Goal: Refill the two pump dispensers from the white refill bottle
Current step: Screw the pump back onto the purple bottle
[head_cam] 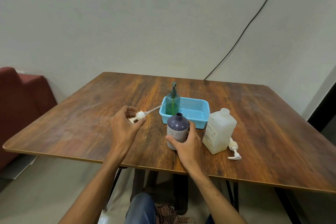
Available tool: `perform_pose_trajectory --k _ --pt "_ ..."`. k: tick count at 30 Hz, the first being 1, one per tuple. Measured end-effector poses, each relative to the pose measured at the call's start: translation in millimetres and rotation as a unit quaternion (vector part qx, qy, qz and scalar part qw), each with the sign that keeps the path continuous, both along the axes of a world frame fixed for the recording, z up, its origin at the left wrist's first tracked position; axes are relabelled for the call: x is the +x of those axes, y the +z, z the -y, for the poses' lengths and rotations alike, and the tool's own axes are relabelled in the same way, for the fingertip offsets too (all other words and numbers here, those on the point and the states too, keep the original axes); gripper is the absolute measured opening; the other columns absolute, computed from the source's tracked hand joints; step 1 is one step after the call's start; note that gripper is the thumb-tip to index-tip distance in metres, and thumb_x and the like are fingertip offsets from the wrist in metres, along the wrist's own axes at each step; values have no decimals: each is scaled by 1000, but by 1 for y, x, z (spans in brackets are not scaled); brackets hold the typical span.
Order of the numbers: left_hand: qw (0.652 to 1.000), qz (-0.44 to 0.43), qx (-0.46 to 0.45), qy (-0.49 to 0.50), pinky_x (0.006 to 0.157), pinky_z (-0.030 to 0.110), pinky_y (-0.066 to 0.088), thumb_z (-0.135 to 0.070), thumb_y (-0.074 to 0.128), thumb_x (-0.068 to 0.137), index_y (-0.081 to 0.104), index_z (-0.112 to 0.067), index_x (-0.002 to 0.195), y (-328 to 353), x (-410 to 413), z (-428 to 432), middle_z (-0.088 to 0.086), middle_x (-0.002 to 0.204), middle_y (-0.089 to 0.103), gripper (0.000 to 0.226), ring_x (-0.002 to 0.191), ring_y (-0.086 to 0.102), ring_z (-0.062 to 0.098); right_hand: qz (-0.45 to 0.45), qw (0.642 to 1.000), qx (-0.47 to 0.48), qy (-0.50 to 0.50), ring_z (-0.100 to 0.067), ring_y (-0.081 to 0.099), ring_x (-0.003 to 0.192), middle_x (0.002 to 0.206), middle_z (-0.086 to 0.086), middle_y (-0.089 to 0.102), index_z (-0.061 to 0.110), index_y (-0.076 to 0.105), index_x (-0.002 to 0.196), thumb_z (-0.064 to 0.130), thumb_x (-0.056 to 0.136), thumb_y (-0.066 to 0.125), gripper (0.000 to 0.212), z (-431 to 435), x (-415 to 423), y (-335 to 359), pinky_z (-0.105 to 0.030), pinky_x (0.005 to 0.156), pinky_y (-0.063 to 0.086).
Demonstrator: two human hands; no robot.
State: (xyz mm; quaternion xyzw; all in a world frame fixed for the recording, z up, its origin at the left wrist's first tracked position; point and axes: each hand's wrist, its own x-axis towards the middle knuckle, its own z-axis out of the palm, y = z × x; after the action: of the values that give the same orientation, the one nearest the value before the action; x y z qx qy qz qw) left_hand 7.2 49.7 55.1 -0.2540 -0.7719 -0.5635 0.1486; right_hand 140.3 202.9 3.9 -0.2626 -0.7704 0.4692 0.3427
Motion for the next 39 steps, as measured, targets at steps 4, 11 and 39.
perform_pose_trajectory --k 4,11,39 --pt "997 -1 70 -44 67 26 60 -24 86 76 72 -15 102 21 8 4 -3 94 72 31 81 69 9 -3 1000 11 -6 6 46 121 142 15 50 27 41 143 36 73 87 85 1 1 0 6 80 35" --pt "981 3 171 -92 79 36 61 -21 83 82 73 -16 109 50 21 -5 2 99 74 30 90 70 20 -15 1000 13 -8 2 47 126 144 15 49 27 40 144 37 73 87 86 2 0 -3 2 87 38" --pt "979 -39 141 -144 68 47 57 -28 83 77 78 -17 98 94 27 -44 6 80 72 25 73 65 30 -7 1000 25 -1 18 48 108 138 19 50 28 40 144 39 74 86 85 0 3 -4 5 78 39"
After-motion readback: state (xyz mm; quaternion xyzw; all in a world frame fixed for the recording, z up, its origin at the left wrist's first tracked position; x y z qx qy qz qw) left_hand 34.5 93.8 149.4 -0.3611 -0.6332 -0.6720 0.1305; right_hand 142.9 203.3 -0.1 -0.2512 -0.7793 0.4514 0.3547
